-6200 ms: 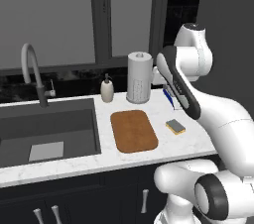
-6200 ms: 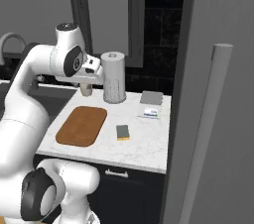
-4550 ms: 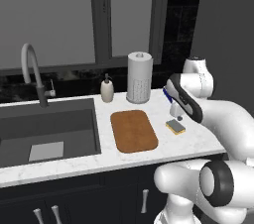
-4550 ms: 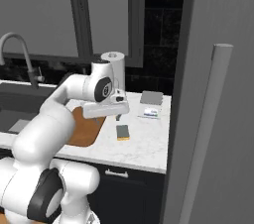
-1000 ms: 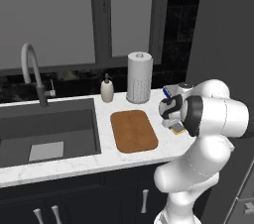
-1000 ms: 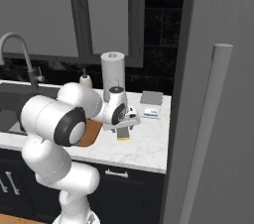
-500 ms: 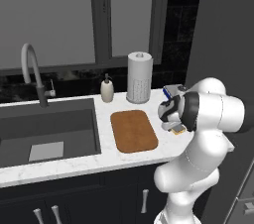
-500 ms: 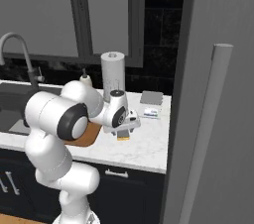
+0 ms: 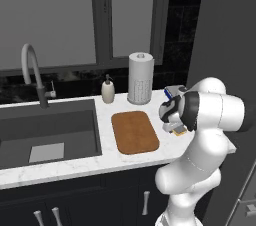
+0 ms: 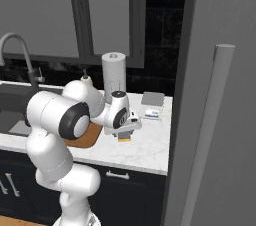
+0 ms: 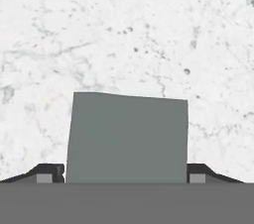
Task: Pick up the sponge from the counter and clean the cutting board by briefly scrubbing or pressing down on the cutting board. Once finished, release the sponge.
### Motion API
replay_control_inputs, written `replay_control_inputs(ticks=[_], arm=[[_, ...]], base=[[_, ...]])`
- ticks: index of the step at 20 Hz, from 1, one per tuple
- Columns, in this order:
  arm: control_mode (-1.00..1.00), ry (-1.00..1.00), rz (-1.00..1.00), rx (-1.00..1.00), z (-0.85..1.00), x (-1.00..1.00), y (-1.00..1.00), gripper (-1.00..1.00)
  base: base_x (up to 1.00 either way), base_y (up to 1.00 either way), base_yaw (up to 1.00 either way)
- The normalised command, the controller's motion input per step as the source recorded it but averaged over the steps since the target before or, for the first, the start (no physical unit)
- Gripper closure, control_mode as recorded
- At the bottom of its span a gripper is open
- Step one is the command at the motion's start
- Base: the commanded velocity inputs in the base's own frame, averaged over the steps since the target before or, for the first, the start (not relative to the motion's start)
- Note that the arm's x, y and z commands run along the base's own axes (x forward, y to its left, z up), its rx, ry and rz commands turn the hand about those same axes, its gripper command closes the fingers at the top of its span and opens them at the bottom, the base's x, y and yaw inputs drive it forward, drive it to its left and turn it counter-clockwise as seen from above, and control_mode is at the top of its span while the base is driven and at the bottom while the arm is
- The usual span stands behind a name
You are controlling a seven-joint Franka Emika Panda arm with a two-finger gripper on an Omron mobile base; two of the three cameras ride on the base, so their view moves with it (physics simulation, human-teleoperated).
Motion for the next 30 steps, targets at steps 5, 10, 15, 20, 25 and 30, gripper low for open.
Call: replay_control_inputs(ticks=[5, 10, 15, 20, 25, 30], arm=[[-1.00, -0.03, 0.00, 0.00, -0.01, 0.00, 0.02, 1.00], [-1.00, -0.03, 0.00, 0.00, 0.05, -0.03, 0.11, 1.00], [-1.00, -0.03, 0.00, 0.00, 0.41, -0.09, 0.41, 1.00], [-1.00, -0.01, 0.00, 0.00, 0.32, -0.11, 0.49, 1.00], [-1.00, 0.00, -0.01, 0.00, 0.03, -0.10, 0.47, 1.00], [-1.00, 0.00, -0.01, 0.00, -0.15, -0.06, 0.28, 1.00]], base=[[0.00, 0.00, 0.00], [0.00, 0.00, 0.00], [0.00, 0.00, 0.00], [0.00, 0.00, 0.00], [0.00, 0.00, 0.00], [0.00, 0.00, 0.00]])
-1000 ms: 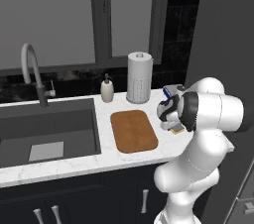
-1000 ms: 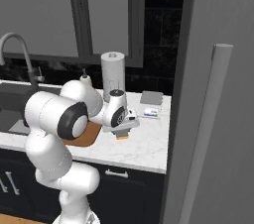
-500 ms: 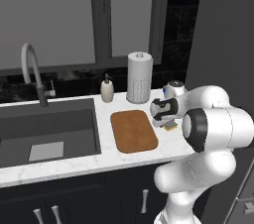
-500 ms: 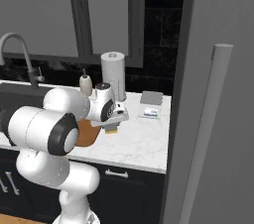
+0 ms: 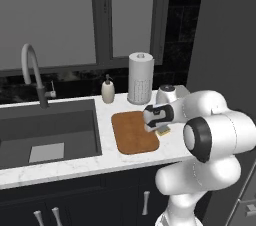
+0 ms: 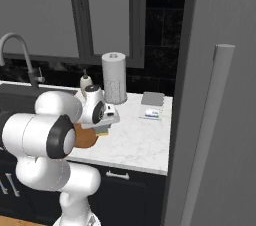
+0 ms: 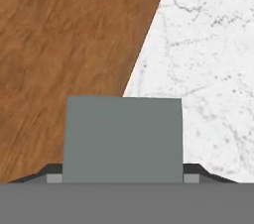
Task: Pick up the sponge from the counter and clean the cutting board by briefly scrubbing or pressing down on the cutting board. Once finished, release the sponge.
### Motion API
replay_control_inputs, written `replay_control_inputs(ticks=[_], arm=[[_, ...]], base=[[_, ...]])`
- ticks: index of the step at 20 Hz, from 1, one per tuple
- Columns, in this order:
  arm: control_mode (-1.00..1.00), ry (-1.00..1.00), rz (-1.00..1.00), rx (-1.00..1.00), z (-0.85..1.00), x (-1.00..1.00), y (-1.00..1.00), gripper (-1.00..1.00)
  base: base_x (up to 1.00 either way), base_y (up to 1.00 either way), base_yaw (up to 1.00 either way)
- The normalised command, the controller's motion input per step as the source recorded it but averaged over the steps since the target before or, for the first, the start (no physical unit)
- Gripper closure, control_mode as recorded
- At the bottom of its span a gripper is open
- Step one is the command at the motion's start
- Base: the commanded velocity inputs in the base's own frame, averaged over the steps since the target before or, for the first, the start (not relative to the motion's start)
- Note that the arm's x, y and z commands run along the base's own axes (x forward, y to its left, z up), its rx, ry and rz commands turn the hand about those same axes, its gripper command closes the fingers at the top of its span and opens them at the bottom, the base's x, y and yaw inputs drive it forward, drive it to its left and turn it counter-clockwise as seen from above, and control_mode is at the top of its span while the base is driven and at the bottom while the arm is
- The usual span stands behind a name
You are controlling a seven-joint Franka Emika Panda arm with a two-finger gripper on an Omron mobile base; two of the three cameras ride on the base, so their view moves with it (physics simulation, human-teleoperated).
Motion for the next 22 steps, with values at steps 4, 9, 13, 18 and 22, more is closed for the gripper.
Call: replay_control_inputs(ticks=[4, 9, 13, 18, 22], arm=[[-1.00, 0.00, -0.02, 0.04, -0.21, -0.17, 0.28, 1.00], [-1.00, 0.00, -0.04, 0.04, -0.30, -0.08, 0.38, 1.00], [-1.00, -0.01, -0.03, 0.00, -0.24, 0.00, 0.24, 1.00], [-1.00, -0.01, -0.02, 0.00, -0.30, 0.00, 0.07, 1.00], [-1.00, -0.01, -0.02, 0.00, -0.07, -0.19, 0.05, 1.00]], base=[[0.00, 0.00, 0.00], [0.00, 0.00, 0.00], [0.00, 0.00, 0.00], [0.00, 0.00, 0.00], [0.00, 0.00, 0.00]])
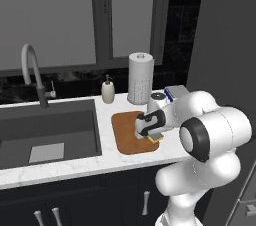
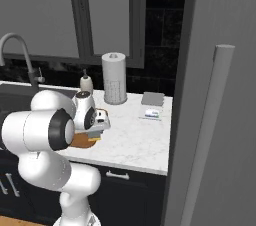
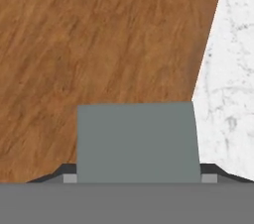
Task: Pick up the sponge from the counter and clean the cutting board by briefly scrubbing or pressing down on the cutting board. Once finished, release the sponge.
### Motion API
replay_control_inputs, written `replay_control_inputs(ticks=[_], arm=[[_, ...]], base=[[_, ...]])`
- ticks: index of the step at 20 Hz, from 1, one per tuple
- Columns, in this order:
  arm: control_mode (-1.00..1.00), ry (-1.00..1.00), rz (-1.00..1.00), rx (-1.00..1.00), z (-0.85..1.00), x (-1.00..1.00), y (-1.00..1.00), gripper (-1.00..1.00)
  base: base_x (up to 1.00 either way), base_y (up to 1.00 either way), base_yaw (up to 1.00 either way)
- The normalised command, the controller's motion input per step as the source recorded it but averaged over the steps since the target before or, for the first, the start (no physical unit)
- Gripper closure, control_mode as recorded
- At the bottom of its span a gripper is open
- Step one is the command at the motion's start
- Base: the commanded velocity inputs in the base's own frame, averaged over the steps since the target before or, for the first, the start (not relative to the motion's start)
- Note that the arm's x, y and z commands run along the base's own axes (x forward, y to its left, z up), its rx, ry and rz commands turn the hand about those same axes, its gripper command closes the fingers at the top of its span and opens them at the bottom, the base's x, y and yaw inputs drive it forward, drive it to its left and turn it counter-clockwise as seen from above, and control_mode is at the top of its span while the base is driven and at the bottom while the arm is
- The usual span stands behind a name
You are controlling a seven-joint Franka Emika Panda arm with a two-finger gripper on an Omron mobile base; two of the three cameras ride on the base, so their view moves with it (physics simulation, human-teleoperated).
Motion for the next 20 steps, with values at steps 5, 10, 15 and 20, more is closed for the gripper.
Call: replay_control_inputs(ticks=[5, 10, 15, 20], arm=[[-1.00, -0.01, -0.09, 0.00, -0.06, -0.49, 0.24, 1.00], [-1.00, 0.00, -0.11, 0.00, -0.22, -0.28, 0.15, 1.00], [-1.00, 0.00, -0.05, 0.00, -0.32, 0.15, 0.00, 1.00], [-1.00, -0.02, -0.05, 0.00, -0.03, 0.06, 0.00, 1.00]], base=[[0.00, 0.00, 0.00], [0.00, 0.00, 0.00], [0.00, 0.00, 0.00], [0.00, 0.00, 0.00]])
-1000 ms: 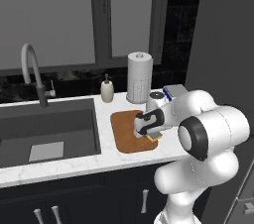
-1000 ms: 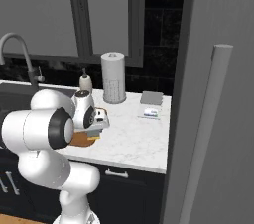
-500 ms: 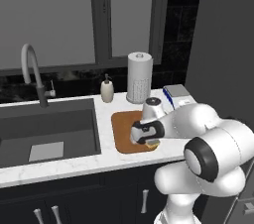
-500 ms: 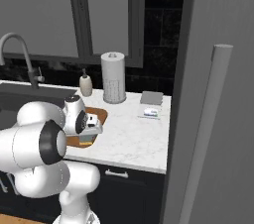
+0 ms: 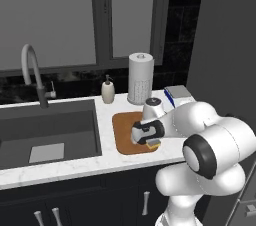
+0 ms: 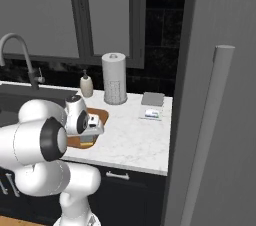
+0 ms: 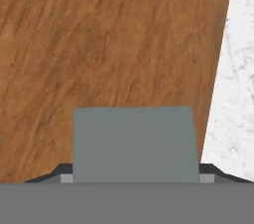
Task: Pick up the sponge from the counter and clean the cutting board by briefly scrubbing or pressing down on the cutting board. Once finished, release the sponge.
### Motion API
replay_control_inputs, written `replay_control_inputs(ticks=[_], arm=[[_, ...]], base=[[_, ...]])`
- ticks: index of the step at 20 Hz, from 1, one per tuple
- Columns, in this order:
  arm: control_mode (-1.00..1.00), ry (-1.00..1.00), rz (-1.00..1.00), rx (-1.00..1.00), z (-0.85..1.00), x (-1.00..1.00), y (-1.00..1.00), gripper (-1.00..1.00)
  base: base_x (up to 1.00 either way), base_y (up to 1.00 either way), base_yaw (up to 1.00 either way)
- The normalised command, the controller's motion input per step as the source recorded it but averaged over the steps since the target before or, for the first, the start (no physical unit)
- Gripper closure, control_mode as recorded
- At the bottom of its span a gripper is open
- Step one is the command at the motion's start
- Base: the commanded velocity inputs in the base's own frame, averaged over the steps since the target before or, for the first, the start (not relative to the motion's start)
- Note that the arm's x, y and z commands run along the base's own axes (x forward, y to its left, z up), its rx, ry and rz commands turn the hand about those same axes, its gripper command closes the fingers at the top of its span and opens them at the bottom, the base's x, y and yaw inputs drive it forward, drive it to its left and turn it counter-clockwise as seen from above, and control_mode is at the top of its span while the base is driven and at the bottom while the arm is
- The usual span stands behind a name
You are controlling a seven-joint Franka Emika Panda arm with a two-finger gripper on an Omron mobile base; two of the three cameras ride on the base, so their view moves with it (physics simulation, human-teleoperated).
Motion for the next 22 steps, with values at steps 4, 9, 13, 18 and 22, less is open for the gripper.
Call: replay_control_inputs(ticks=[4, 9, 13, 18, 22], arm=[[-1.00, -0.05, -0.04, 0.00, 0.00, 0.08, 0.00, 1.00], [-1.00, -0.04, -0.03, 0.00, -0.13, 0.23, 0.00, 1.00], [-1.00, -0.01, -0.03, 0.00, -0.08, 0.36, 0.00, 1.00], [-1.00, -0.01, -0.01, 0.02, -0.09, 0.33, -0.01, 1.00], [-1.00, -0.03, 0.00, 0.06, -0.26, 0.33, -0.04, 1.00]], base=[[0.00, 0.00, 0.00], [0.00, 0.00, 0.00], [0.00, 0.00, 0.00], [0.00, 0.00, 0.00], [0.00, 0.00, 0.00]])
